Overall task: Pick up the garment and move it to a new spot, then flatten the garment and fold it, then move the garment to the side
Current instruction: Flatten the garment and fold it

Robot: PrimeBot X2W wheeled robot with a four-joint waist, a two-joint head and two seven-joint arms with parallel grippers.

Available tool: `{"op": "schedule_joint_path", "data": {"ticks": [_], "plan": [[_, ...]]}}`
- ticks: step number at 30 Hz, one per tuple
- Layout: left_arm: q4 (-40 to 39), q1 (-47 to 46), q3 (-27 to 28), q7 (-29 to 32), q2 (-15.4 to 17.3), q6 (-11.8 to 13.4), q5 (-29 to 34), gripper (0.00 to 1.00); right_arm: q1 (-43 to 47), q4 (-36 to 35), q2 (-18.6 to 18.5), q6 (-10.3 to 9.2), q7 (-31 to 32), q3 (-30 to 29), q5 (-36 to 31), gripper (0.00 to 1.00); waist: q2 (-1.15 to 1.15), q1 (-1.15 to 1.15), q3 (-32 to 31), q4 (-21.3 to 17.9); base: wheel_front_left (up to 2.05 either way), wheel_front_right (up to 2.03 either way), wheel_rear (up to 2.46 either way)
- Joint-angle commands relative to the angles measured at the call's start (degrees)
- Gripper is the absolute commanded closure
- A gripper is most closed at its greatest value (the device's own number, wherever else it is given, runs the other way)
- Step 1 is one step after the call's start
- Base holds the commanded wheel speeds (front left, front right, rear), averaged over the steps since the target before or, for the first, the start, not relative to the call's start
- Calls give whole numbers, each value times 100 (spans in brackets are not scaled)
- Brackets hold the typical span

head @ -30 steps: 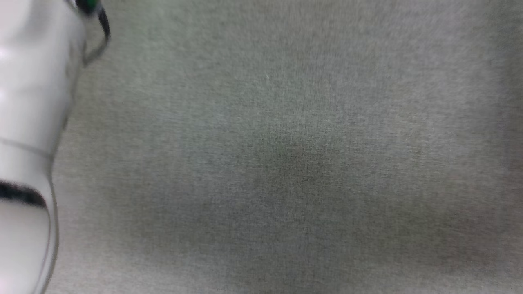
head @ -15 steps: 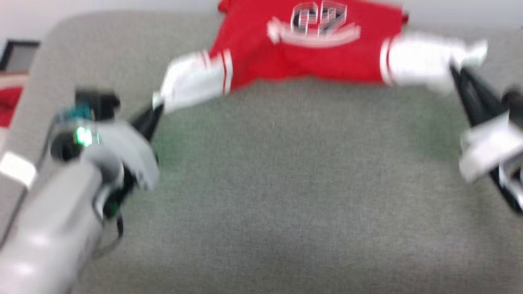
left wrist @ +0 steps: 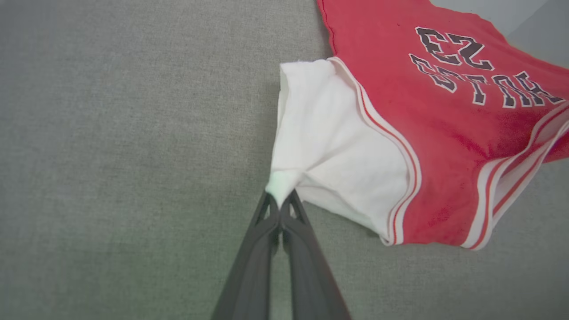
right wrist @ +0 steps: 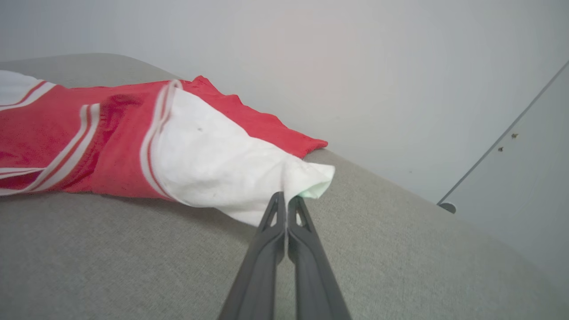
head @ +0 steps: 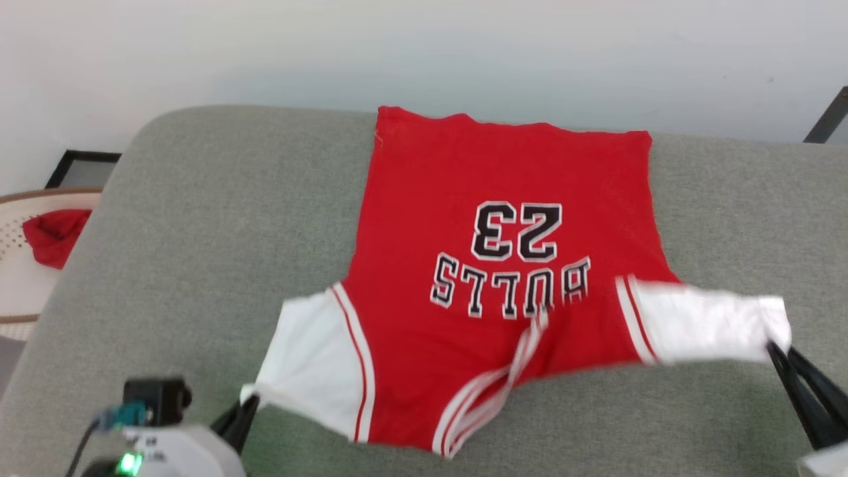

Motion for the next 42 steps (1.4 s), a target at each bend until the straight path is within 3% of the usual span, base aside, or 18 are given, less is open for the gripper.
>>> {"op": "schedule_joint_path", "data": {"ticks": [1, 5, 9, 14, 18, 19, 20, 21, 26, 33, 37, 42], "plan": [[-69, 146, 28, -54, 16, 105, -45, 100, 158, -76, 57, -6, -25, -134, -17, 100, 0, 0, 36, 22, 0, 0, 0], [-499, 712, 190, -257, 121, 497, -284, 100, 1049, -395, 312, -7, -39, -646, -228, 100, 0, 0, 169, 52, 0, 0, 0], [-745, 1053, 280, -349, 140, 714, -464, 100, 1581, -379, 539, -6, -55, -858, -383, 100, 0, 0, 270, 54, 0, 0, 0], [-946, 1259, 350, -429, 103, 871, -572, 100, 1729, -246, 788, -7, -60, -1077, -402, 100, 0, 0, 349, 30, 0, 0, 0], [-994, 1262, 321, -440, 65, 864, -558, 100, 1633, -41, 810, -6, -30, -917, -223, 97, 0, 0, 402, 8, 0, 0, 0], [-994, 1245, 316, -443, 64, 857, -539, 100, 1595, 8, 770, -6, 7, -857, -163, 76, 0, 0, 414, 6, 0, 0, 0], [-999, 1214, 320, -468, 57, 843, -508, 100, 1537, 24, 707, -7, 7, -844, -144, 35, 0, 0, 429, 2, 0, 0, 0], [-997, 1192, 328, -483, 50, 834, -494, 100, 1487, 17, 695, -6, 35, -813, -78, 0, 0, 0, 449, -3, 0, 0, 0], [-978, 1115, 315, -539, 1, 825, -419, 100, 1390, -197, 526, -6, 200, -683, 382, 0, 0, 0, 510, -15, 0, 0, 0], [-1001, 1002, 272, -610, -92, 812, -307, 100, 1179, -1063, 400, -6, 535, -912, 758, 0, 0, 0, 586, 19, 0, 0, 0], [-1000, 868, 214, -569, -160, 774, -233, 100, 534, -1433, 468, -6, 1175, -927, 957, 0, 0, 0, 646, 109, 0, 0, 0], [-968, 534, 50, -440, -305, 675, -52, 100, -749, -1287, 534, -3, 2241, -866, 1139, 0, 0, 0, 786, 393, 0, 0, 0]]}}
